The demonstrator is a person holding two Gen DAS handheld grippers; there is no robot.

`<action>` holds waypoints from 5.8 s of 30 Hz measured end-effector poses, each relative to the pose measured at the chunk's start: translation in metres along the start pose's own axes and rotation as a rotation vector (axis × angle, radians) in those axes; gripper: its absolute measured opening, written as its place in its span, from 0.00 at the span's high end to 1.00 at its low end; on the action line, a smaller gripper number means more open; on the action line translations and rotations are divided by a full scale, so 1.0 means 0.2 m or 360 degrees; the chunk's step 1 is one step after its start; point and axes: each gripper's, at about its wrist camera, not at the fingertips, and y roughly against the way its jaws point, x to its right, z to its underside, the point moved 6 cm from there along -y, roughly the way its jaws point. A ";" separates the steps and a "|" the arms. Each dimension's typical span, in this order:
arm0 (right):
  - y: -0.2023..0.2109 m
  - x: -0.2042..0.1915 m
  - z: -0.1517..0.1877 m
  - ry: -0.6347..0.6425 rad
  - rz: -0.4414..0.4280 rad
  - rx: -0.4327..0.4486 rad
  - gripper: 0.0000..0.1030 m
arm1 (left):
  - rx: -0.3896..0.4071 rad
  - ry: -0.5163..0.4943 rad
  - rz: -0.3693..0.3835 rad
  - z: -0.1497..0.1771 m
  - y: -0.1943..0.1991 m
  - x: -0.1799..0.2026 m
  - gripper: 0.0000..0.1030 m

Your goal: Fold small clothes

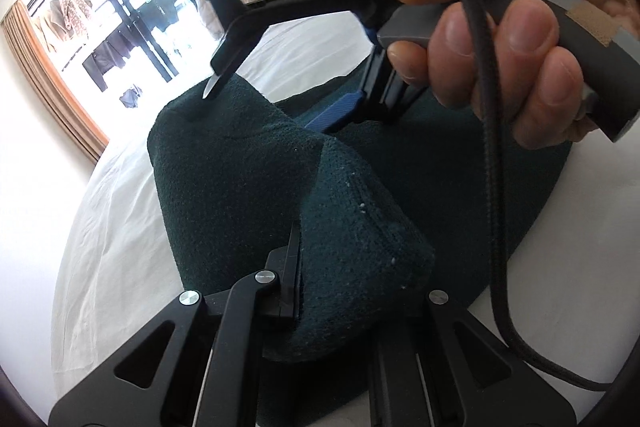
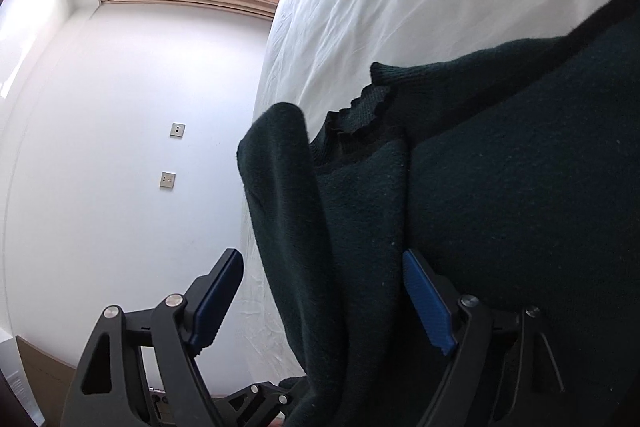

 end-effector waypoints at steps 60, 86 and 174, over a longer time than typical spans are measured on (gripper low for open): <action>0.55 0.15 -0.07 0.0317 0.0552 0.0181 0.87 | 0.0032 -0.0087 0.0245 -0.22 -0.03 0.17 0.93; 0.71 0.29 -0.15 0.0333 0.0774 0.0170 0.87 | 0.0009 -0.0058 0.0339 -0.40 -0.16 0.23 0.93; 0.55 0.30 0.12 0.0222 0.0188 0.0180 0.65 | -0.0174 0.0937 0.0650 -0.01 -0.58 -0.96 0.37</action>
